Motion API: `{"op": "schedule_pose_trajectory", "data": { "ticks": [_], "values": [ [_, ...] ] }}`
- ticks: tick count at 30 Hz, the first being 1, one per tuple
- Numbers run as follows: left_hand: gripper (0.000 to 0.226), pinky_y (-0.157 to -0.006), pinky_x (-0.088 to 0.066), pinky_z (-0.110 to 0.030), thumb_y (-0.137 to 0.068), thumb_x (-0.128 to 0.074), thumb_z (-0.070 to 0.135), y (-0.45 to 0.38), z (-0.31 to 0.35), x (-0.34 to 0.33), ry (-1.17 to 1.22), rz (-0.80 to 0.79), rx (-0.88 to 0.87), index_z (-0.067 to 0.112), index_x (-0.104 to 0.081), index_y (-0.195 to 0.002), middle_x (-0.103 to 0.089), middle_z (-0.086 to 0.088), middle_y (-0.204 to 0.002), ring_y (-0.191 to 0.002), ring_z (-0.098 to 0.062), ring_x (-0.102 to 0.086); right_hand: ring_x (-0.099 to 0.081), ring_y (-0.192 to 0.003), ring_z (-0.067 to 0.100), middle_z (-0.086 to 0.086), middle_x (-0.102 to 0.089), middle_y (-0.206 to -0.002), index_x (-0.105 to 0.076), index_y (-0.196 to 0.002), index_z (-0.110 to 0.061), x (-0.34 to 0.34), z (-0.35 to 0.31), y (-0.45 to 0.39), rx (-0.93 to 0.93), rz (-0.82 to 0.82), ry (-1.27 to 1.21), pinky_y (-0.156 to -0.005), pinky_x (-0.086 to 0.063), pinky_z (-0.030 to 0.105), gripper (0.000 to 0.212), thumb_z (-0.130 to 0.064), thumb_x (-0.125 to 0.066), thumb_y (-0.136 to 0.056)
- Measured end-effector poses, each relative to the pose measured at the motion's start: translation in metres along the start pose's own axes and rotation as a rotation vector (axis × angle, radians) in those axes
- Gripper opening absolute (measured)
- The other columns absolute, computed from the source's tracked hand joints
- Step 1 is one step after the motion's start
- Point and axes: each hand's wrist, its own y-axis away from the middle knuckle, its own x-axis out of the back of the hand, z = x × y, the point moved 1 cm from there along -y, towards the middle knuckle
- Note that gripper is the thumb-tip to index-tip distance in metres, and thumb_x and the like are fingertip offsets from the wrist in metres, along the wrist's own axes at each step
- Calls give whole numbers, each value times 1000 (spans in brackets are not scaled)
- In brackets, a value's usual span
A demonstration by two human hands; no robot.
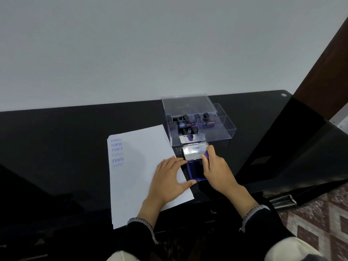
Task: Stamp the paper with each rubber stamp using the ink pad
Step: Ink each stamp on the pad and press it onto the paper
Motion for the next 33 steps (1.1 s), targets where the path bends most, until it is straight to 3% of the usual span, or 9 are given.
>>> {"op": "schedule_pose_trajectory", "data": {
  "ticks": [4,10,16,26,33],
  "values": [
    [70,-111,1,-18,-81,-55,70,0,0,0,3,1,1,39,-39,-141,-37,19,-147,-141,-3,-20,-49,-47,15,-1,-51,-61,-32,-96,-21,4,0,-14,-3,-60,44,-42,-30,25,10,-28,-37,-102],
    [69,-110,3,-17,-82,-55,70,0,0,1,8,-5,1,39,-39,-141,-36,18,-148,-141,-3,-19,-51,-54,18,2,-54,-67,-32,-97,-22,3,-3,-25,-33,-100,108,-45,-28,27,10,-31,-36,-102],
    [70,-111,0,-18,-81,-55,70,0,0,0,-1,7,-8,39,-40,-141,-37,18,-147,-141,-3,-21,-49,-51,12,-2,-52,-64,-34,-95,-18,-2,-3,-3,8,27,61,-43,-32,22,12,-27,-37,-102],
    [70,-113,-3,-19,-80,-57,70,0,0,0,3,17,-7,39,-40,-140,-38,19,-146,-140,-3,-22,-52,-68,15,-5,-51,-81,-42,-102,-17,-10,0,15,-23,137,176,-65,-47,33,13,-28,-36,-101],
    [69,-112,0,-18,-81,-56,69,1,1,1,8,6,-4,39,-40,-141,-37,18,-147,-141,-3,-21,-52,-54,12,-4,-53,-67,-31,-95,-22,-4,0,1,-1,43,114,-47,-39,27,10,-28,-35,-101]
  ]
}}
